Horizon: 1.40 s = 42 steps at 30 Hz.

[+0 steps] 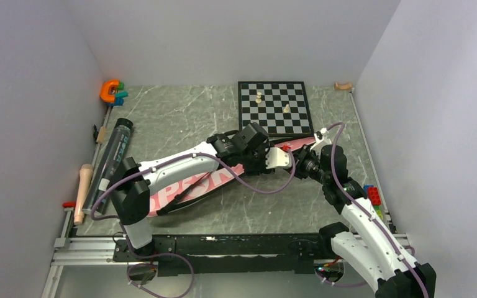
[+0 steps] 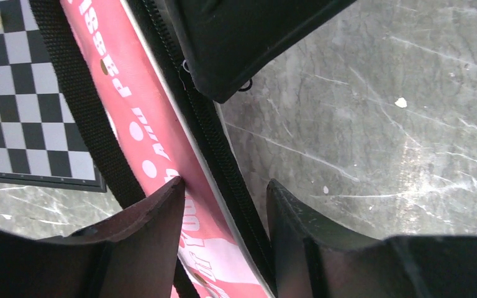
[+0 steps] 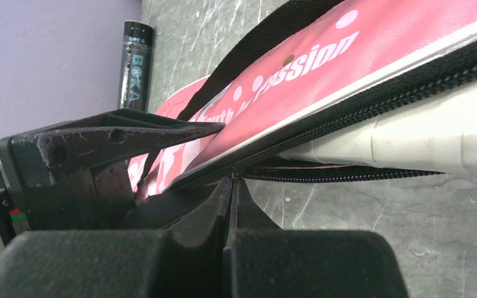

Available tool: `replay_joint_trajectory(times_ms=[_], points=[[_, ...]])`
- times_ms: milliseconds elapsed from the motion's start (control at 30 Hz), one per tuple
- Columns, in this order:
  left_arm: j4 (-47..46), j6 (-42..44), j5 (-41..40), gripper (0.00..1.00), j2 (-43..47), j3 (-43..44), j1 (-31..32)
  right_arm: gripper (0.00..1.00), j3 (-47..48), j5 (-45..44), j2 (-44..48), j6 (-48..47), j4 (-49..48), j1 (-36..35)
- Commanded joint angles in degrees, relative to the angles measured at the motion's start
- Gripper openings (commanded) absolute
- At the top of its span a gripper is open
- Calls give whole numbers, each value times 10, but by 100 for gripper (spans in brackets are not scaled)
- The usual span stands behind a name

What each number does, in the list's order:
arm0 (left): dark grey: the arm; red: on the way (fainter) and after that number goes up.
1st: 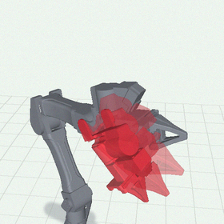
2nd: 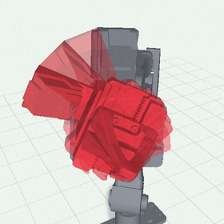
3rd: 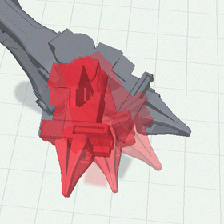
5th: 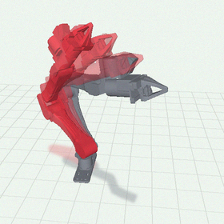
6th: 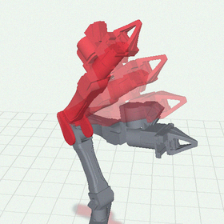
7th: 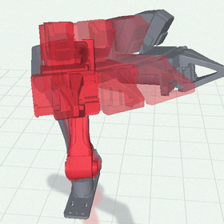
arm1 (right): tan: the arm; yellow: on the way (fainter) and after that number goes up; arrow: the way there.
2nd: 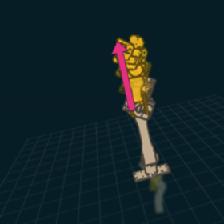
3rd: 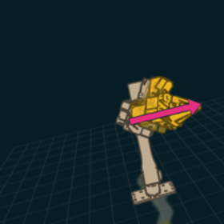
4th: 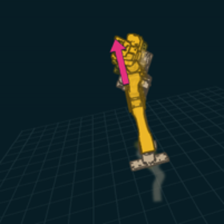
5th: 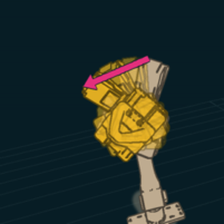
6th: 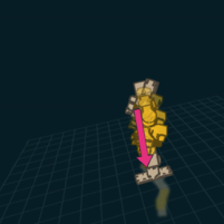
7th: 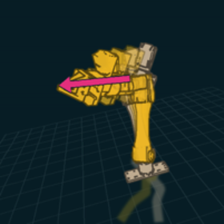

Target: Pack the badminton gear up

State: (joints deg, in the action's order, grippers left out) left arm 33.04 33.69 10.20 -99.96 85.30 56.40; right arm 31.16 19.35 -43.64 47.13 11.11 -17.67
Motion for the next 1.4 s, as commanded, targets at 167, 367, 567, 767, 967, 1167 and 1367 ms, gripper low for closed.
replay_joint_trajectory(times_ms=[167,367,567,767,967,1167,1367], points=[[-46,28,-99,43,-3,8,26,0,43,3,33,24,-30,-10],[-52,46,-134,12,11,16,34,0,62,-3,32,25,-3,-11],[45,3,-36,0,20,104,2,26,116,-12,13,9,25,-11],[97,-32,79,0,32,164,-53,58,205,-42,2,-37,93,-11],[131,-76,258,0,39,227,-130,55,291,-102,29,-79,142,-11],[168,-64,354,0,62,243,-162,20,398,-261,15,-119,205,-10],[172,-62,406,0,97,214,-189,0,470,-363,-42,-137,242,-7]])
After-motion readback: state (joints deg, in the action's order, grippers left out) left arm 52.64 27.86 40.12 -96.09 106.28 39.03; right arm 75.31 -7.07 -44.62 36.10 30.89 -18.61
